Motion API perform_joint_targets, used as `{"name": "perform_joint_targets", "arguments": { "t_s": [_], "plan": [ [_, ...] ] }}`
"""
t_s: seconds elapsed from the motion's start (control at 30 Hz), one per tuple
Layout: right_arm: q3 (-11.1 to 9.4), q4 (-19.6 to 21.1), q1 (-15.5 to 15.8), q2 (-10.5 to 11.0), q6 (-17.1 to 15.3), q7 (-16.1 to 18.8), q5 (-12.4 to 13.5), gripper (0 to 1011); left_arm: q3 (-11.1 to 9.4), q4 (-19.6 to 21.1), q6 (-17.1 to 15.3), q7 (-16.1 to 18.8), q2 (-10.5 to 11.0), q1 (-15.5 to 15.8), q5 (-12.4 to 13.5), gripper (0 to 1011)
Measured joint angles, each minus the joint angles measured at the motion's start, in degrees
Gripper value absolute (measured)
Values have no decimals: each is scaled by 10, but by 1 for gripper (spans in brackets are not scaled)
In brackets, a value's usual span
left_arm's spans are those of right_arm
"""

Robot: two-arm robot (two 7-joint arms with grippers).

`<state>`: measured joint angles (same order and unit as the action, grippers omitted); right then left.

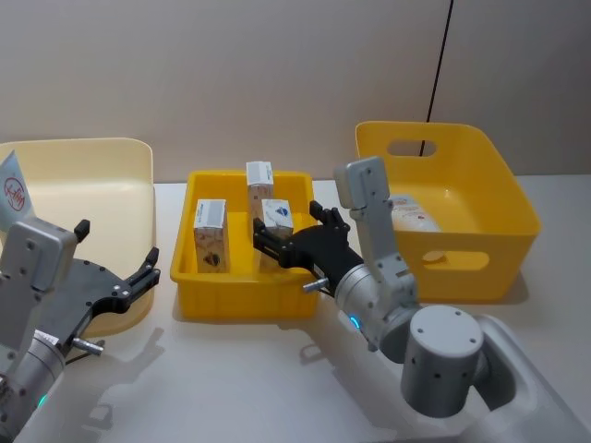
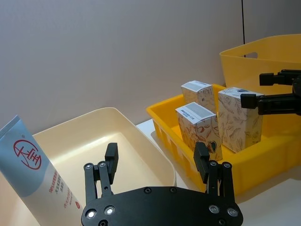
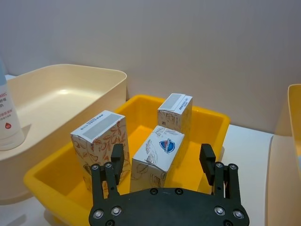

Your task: Bimanual collaborative sorting of washing and personal care products

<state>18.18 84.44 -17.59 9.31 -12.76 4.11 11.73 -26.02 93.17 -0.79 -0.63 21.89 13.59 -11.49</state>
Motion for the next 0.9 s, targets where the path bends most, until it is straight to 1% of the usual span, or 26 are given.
{"name": "perform_joint_targets", "arguments": {
  "t_s": [0.3, 0.63, 0.7, 0.73, 0.77, 0.83, 0.9],
  "plan": [
    [5, -28, -16, -18, -13, -11, -12, 1001, 0, 0, 0, 0, 0, 0, 0, 1003],
    [8, -57, -33, -33, -19, -16, -18, 1000, 0, 0, 0, 0, 0, 0, 0, 1003],
    [8, -59, -34, -35, -19, -16, -19, 978, 0, 0, 0, 0, 0, 0, 0, 1003],
    [8, -62, -36, -36, -20, -17, -20, 944, 0, 0, 0, 0, 0, 0, 0, 1003],
    [8, -62, -36, -37, -20, -17, -20, 944, 0, 0, 0, 0, 0, 0, 0, 1003],
    [9, -66, -38, -38, -20, -17, -21, 869, 0, 0, 0, 0, 0, 0, 0, 1003],
    [9, -67, -39, -39, -21, -17, -21, 836, 0, 0, 0, 0, 0, 0, 0, 1003]
  ]
}}
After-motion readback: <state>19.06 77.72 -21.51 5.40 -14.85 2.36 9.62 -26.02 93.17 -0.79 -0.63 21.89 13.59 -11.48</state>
